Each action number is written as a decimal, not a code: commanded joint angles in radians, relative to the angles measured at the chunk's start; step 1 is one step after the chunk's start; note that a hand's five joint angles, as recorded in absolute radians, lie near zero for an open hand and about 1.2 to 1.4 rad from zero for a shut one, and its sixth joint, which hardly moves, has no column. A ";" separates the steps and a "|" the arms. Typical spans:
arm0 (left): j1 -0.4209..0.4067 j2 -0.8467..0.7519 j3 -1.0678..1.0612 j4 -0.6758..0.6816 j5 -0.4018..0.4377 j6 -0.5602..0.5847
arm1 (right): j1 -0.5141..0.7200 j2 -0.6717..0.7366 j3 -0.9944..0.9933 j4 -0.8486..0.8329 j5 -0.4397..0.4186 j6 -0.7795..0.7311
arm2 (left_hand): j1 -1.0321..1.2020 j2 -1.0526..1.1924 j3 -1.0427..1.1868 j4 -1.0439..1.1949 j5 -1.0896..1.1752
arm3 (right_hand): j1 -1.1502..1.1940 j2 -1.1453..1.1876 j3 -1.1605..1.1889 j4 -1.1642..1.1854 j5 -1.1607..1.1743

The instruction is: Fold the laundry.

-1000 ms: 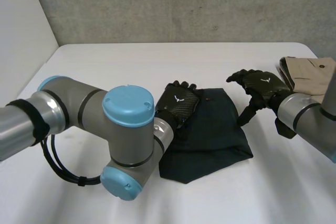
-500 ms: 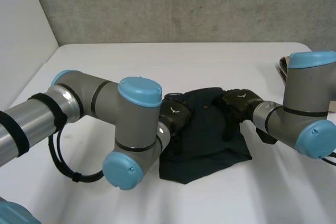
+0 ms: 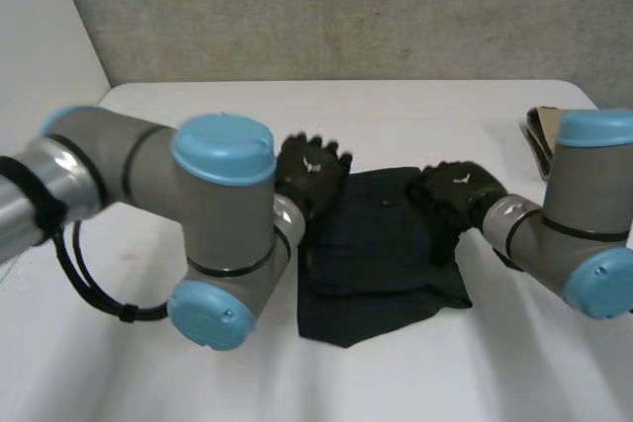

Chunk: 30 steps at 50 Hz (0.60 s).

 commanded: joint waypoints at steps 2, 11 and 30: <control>0.026 0.157 -0.041 0.041 0.103 -0.081 | -0.003 -0.207 0.192 -0.125 0.019 0.004 | 0.010 0.007 -0.030 -0.025 -0.043 | 0.036 -0.046 -0.015 -0.060 -0.068; 0.101 0.228 -0.031 -0.023 0.313 -0.225 | 0.015 -0.370 0.457 -0.183 0.005 0.004 | 0.010 0.007 -0.030 -0.025 -0.043 | 0.036 -0.046 -0.015 -0.060 -0.068; 0.115 0.224 -0.001 -0.102 0.336 -0.254 | 0.137 -0.230 0.605 -0.536 0.033 -0.015 | 0.010 0.007 -0.030 -0.025 -0.043 | 0.036 -0.046 -0.015 -0.060 -0.068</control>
